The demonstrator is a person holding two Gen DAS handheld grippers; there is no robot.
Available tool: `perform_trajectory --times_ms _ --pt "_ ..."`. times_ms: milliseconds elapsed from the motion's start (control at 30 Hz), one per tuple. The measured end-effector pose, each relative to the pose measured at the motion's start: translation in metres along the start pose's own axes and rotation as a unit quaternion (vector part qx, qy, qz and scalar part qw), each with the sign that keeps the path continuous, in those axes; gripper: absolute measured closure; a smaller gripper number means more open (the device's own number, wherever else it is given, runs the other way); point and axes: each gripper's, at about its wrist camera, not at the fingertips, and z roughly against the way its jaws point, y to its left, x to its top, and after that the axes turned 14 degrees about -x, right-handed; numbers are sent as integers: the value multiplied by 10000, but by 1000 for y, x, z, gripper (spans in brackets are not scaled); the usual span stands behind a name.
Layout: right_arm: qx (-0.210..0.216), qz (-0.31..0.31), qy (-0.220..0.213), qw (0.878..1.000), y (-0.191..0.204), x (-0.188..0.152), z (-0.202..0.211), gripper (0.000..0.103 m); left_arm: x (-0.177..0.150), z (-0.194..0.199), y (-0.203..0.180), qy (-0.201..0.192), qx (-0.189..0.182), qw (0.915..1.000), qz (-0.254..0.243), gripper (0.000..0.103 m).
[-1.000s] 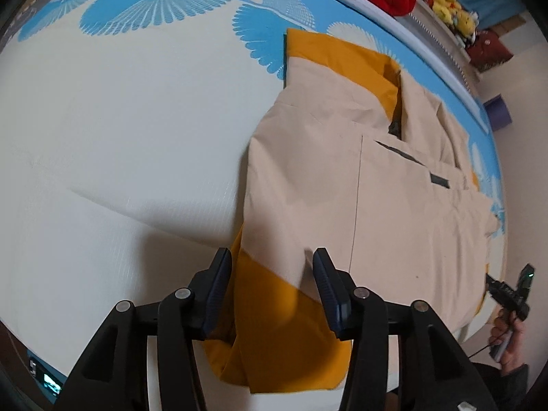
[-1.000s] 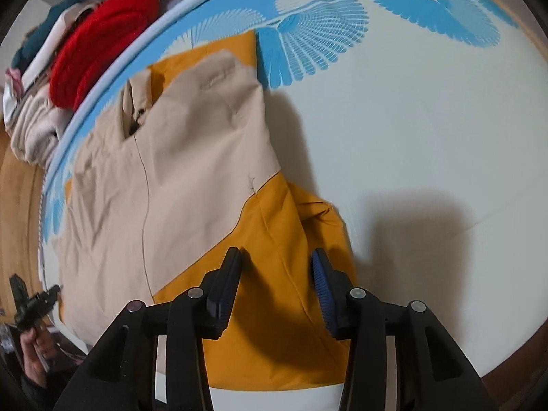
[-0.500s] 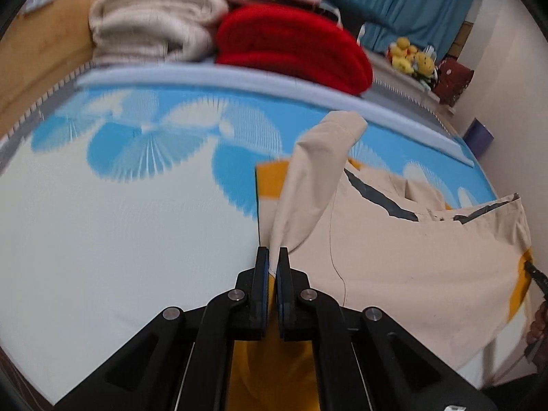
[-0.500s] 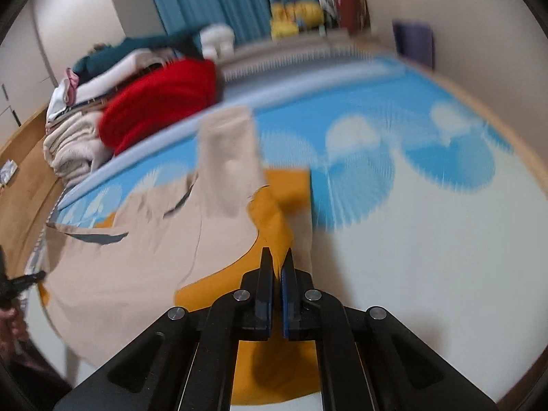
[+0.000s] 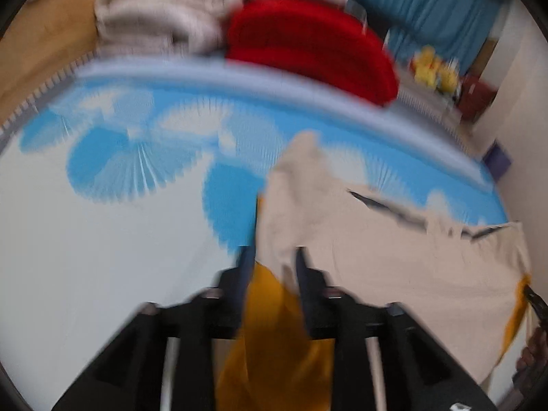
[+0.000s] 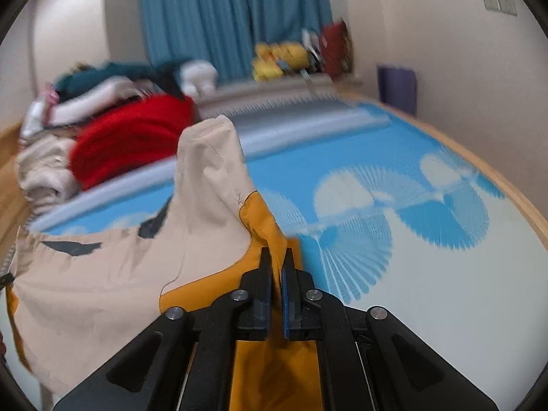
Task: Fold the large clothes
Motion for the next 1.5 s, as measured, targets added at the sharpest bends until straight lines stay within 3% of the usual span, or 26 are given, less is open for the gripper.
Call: perform_trajectory --times_ms 67,133,200,267,300,367,400,433,467,500,533,600,667,733,767,833,900,967,1033,1167,1300,1367,1500 --pt "-74 -31 618 9981 2 -3 -30 89 -4 -4 5 215 109 9997 14 75" --pt "-441 127 1404 9890 1 -17 -58 89 -11 -5 10 441 -170 9988 131 70" --pt "-251 91 2062 9781 -4 -31 -77 85 -21 -15 15 950 -369 9946 205 64" --pt "-28 91 2521 9676 -8 -45 -87 84 -33 -29 20 1370 -211 9901 206 64" --pt "-1 144 2547 9669 -9 -47 -87 84 -38 -35 24 1549 -133 9875 249 64" --pt "32 288 2501 9678 -7 -49 -83 84 -46 -45 31 1723 -158 9838 480 68" --pt "34 378 2480 9680 -4 -51 -81 86 -48 -45 33 1716 -262 9833 553 77" --pt "9 470 2468 9679 -4 -52 -79 89 -48 -46 33 1700 -399 9829 591 96" --pt "7 521 2426 9687 -3 -52 -77 103 -46 -41 29 1527 -402 9862 505 99" --pt "18 485 2373 9702 -4 -52 -74 103 -42 -35 24 1333 -389 9895 396 100" --pt "4 385 2265 9733 -4 -49 -69 103 -36 -25 16 988 -417 9940 223 101" --pt "-164 119 1812 9832 -15 -39 -54 103 -33 -16 7 682 -368 9970 48 101" --pt "-572 -153 1446 9877 -30 -28 -43 103 -40 -29 8 960 -75 9953 73 97" --pt "-787 -268 1667 9825 -41 -32 -50 103 -48 -46 12 1480 215 9888 -7 92" --pt "-718 -344 1877 9790 -46 -37 -57 103 -50 -45 10 1495 431 9876 -187 89" --pt "-288 -366 1787 9828 -43 -33 -52 103 -48 -30 -6 1142 773 9882 -663 89" --pt "132 -87 1342 9908 -29 -25 -35 99 -45 -13 -27 800 625 9897 -1011 85" --pt "642 362 1079 9914 -4 -25 -19 93 -50 -11 -45 831 215 9898 -1134 81" --pt "1059 839 1089 9848 23 -33 -12 88 -60 -18 -70 970 -43 9851 -1420 81" --pt "1683 2065 1053 9581 93 -61 7 88 -80 -36 -105 1294 -357 9733 -1863 79" --pt "2292 2656 954 9316 149 -82 25 88 -92 -52 -130 1440 -359 9642 -2196 79" --pt "2392 2853 935 9234 172 -87 25 88 -94 -55 -140 1437 -312 9617 -2315 79" --pt "2080 3138 1073 9202 204 -100 10 88 -95 -55 -147 1393 -355 9635 -2257 79"
